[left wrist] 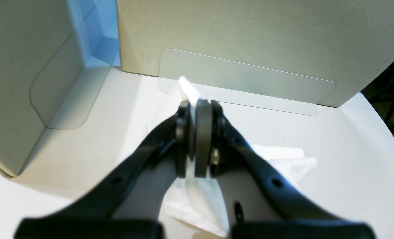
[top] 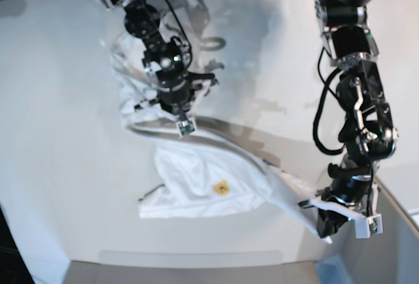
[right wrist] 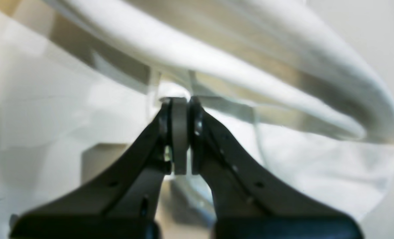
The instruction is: Layout the t-shirt on the table in an organized manner, then fold the t-shirt properly
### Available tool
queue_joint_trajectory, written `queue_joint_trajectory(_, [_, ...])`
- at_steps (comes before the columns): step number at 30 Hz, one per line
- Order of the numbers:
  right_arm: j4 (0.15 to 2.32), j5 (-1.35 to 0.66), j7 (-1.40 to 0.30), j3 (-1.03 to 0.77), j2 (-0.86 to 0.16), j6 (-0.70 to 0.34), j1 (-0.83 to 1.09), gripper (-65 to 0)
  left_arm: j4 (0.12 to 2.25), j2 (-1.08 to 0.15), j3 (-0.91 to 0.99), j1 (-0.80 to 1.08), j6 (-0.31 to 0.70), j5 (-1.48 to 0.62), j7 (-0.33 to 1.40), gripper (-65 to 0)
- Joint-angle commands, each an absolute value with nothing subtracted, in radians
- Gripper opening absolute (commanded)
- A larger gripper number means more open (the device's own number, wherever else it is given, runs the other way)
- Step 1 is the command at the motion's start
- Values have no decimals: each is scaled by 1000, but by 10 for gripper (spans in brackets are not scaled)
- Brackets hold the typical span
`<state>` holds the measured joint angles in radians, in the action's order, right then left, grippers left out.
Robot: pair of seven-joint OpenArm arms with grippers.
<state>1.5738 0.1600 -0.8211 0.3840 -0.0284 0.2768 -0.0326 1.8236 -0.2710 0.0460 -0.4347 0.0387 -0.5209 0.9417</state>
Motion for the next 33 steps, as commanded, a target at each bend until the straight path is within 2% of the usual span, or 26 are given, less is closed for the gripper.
queue_joint_trajectory(1, [1607, 170, -796, 386, -25, 277, -45, -650, 1842, -278, 53, -463, 42, -522, 912, -619])
queue_joint_trajectory(4, [1670, 170, -791, 387, -25, 274, -15, -650, 1842, -278, 53, -461, 42, -522, 912, -619])
queue_joint_trajectory(9, [1817, 170, -791, 378, -28, 199, 21, -650, 1842, -278, 53, -443, 42, -522, 908, -619])
queue_joint_trajectory(17, [1982, 170, -786, 389, -53, 191, 56, -650, 1842, -278, 54, -415, 42, -519, 906, -619])
queue_joint_trajectory(20, [1982, 170, -687, 378, -84, 186, 71, -650, 1842, -280, 59, -412, 41, -518, 906, -619])
queue_joint_trajectory(25, [2061, 174, -628, 321, -108, 197, 79, -650, 1863, -278, 193, -361, 41, -521, 906, -620])
queue_joint_trajectory(33, [2034, 170, -607, 285, -188, 196, -154, -650, 1871, -275, 453, -315, 42, -524, 906, -621])
